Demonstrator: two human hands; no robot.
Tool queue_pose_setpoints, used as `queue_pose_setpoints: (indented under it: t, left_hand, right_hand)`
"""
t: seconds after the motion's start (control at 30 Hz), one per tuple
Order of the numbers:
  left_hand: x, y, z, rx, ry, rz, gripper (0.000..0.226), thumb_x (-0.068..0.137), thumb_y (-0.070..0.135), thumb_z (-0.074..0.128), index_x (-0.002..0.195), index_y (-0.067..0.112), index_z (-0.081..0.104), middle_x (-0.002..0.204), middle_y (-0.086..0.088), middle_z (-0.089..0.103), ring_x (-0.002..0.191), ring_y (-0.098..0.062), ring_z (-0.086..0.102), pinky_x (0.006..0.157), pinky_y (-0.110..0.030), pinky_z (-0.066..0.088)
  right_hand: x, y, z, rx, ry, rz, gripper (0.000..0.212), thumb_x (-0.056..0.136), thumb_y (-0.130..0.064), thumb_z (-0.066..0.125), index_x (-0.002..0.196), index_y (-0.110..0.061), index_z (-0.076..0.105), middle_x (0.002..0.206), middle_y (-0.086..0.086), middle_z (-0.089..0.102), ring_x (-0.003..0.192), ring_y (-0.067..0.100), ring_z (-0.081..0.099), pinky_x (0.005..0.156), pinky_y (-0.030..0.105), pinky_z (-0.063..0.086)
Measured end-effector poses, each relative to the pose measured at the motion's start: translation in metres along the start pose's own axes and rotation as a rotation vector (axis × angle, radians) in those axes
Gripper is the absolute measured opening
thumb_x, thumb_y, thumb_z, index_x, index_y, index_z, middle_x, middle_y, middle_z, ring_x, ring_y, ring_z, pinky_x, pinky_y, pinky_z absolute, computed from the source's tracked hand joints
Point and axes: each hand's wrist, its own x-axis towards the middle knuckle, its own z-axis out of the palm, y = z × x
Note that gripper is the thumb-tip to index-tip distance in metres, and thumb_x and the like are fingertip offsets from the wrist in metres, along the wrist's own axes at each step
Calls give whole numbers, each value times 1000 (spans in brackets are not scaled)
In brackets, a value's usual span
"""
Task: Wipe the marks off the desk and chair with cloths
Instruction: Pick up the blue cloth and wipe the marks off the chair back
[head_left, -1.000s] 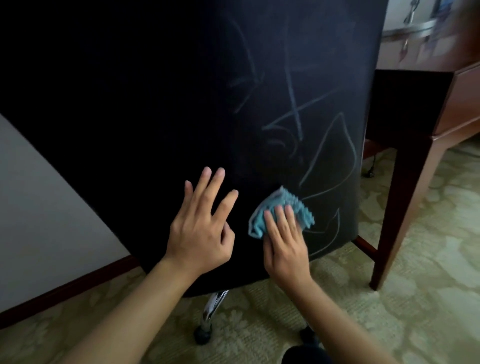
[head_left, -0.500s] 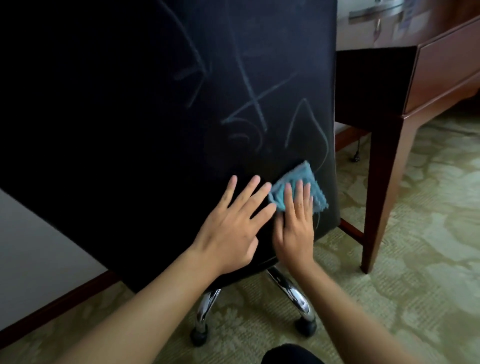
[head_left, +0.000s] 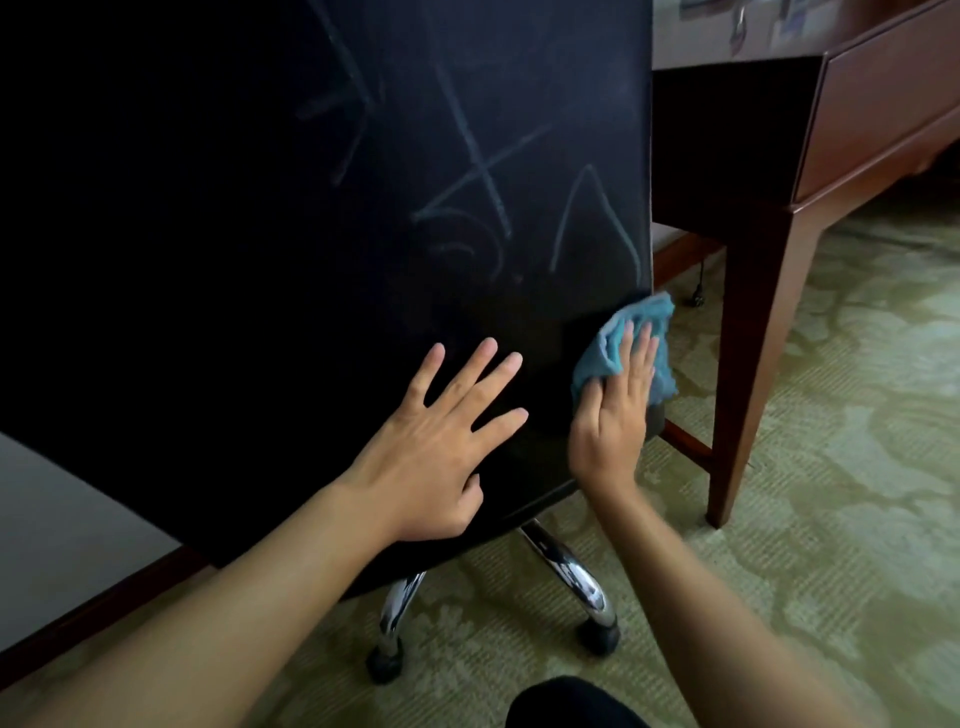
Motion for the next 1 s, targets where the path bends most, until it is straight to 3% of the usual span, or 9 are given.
queue_pose_setpoints:
  t: [0.1, 0.27, 0.47, 0.6, 0.7, 0.77, 0.83, 0.9, 1.0]
  left_hand:
    - [1, 3, 2, -56, 1, -5, 67, 75, 37, 61, 140, 24, 50, 165, -16, 0, 151, -32, -12, 118, -60, -10]
    - [1, -2, 3, -37, -3, 28, 57, 74, 35, 63, 130, 23, 58, 165, -16, 2, 151, -32, -12, 118, -58, -13]
    - [3, -3, 4, -65, 2, 46, 48, 76, 33, 61, 123, 24, 60, 165, -14, -1, 151, -30, -16, 117, -55, -17]
    - [8, -2, 5, -101, 40, 64, 52, 75, 35, 61, 126, 24, 59, 165, -15, -2, 151, -32, -16, 117, -56, -18]
    - [9, -2, 4, -106, 16, 73, 53, 77, 39, 56, 128, 24, 57, 165, -15, -6, 150, -31, -20, 115, -57, -19]
    - [7, -5, 5, -74, 2, 89, 51, 78, 40, 55, 127, 25, 58, 165, -15, -5, 150, -31, -20, 116, -57, -17]
    - [4, -9, 5, -56, 22, 100, 52, 80, 39, 54, 129, 24, 57, 165, -15, -3, 151, -31, -17, 118, -57, -14]
    - [3, -12, 5, -45, 62, 96, 60, 83, 40, 48, 141, 24, 48, 165, -15, 1, 152, -30, -10, 120, -56, -9]
    - [3, -12, 7, -53, 112, 81, 74, 89, 46, 41, 157, 28, 18, 165, -13, 0, 153, -29, -5, 121, -55, -5]
  right_hand:
    - [-71, 20, 11, 42, -59, 201, 58, 99, -25, 25, 150, -31, 0, 159, -12, -6, 149, 5, -10, 124, 41, 3]
    - [-106, 28, 19, 30, -117, 285, 60, 98, -28, 23, 150, -34, -5, 160, -11, -11, 147, 4, -16, 119, 19, -7]
    - [-31, 14, 9, 82, 19, 376, 70, 88, -19, 23, 154, -30, 7, 163, -5, 0, 149, 11, -10, 123, 39, -2]
    - [-78, -6, 35, 139, 57, 454, 62, 96, -20, 25, 154, -28, 6, 163, -1, 0, 150, 13, -7, 123, 45, 2]
    - [-166, -29, 61, 80, -130, 223, 63, 101, -21, 27, 154, -33, -7, 163, -3, -15, 149, 18, -16, 122, 44, -2]
    - [-193, -28, 66, 9, -240, 72, 66, 102, -18, 34, 155, -26, -4, 163, 5, -14, 149, 28, -15, 120, 54, 2]
    - [-180, -22, 60, -29, -225, 9, 65, 99, -9, 44, 154, -16, 11, 162, 14, -1, 149, 36, -8, 116, 64, 11]
    - [-139, -23, 47, -69, -151, -119, 57, 97, -10, 42, 150, -11, 22, 159, 17, 11, 148, 40, 1, 114, 66, 16]
    - [-55, -34, 32, -102, -51, -242, 56, 101, -24, 35, 153, -21, 16, 162, 6, 5, 150, 32, -1, 120, 56, 10]
